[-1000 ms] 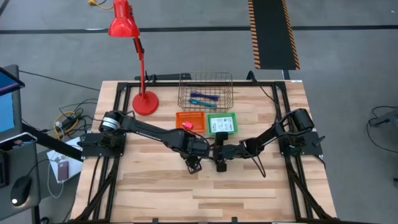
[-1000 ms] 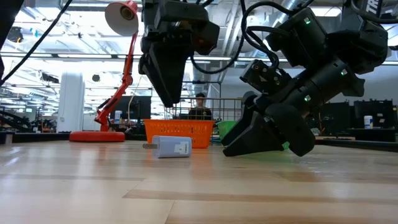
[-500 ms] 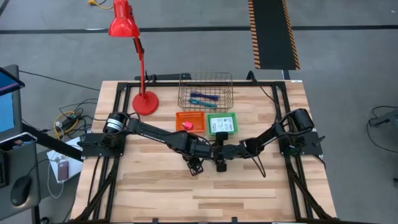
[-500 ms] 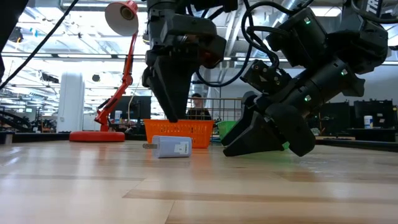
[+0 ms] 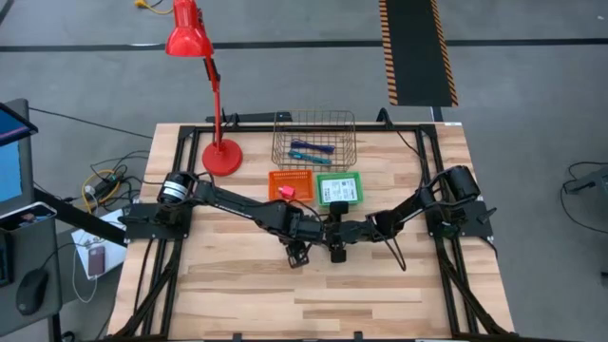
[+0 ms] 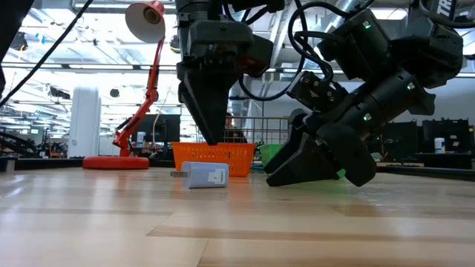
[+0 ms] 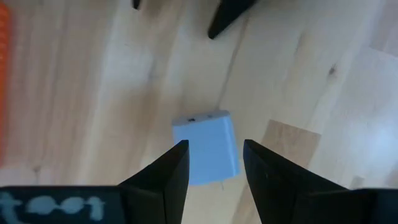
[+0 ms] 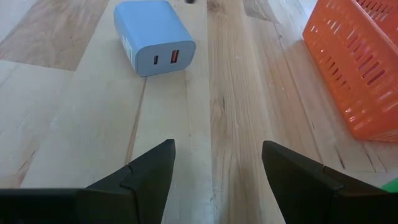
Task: Pick and place items into bin
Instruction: Put the white charger adapter into the orange bin
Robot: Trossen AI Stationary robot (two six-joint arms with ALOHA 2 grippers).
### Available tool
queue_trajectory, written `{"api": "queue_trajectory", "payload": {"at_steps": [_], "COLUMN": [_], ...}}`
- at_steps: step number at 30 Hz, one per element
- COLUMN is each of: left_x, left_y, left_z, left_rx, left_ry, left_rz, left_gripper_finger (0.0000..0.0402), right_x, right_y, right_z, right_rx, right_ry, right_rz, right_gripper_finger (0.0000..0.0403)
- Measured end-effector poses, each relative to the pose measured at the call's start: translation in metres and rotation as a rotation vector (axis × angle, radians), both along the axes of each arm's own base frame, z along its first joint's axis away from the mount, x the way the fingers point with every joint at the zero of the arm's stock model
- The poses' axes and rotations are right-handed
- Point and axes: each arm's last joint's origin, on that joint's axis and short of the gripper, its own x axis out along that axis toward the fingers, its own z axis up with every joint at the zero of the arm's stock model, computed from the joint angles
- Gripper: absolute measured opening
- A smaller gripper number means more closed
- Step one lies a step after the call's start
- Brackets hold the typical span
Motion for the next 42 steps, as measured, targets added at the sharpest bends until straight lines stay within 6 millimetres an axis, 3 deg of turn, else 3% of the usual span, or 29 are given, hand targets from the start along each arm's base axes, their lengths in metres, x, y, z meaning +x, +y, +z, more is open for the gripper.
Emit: {"api": "queue_trajectory", "payload": {"at_steps": [11,24,42], "left_x": [0.0018,-0.001,-0.0067], "left_y": [0.0005,-0.0011,-0.0044], "left_z": [0.0007,0.0006,-0.0081], "left_rx": [0.004,0.034,-0.011], "left_ry": [-0.023,-0.009,0.031], "left_rz": [0.069,0.131,0.185], "left_gripper_finger": [0.0144,0.0248,0.0254], "right_x": [0.0,-0.0001,-0.0001], "right_y": [0.0001,0.0002,0.0003], "right_z": [0.0,-0.0001,-0.0002], "right_rx": [0.001,0.001,0.001], "right_ry": [0.001,0.001,0.002], "right_rz": [0.002,0.003,0.004], "right_gripper_finger": [0.024,0.024,0.024]}}
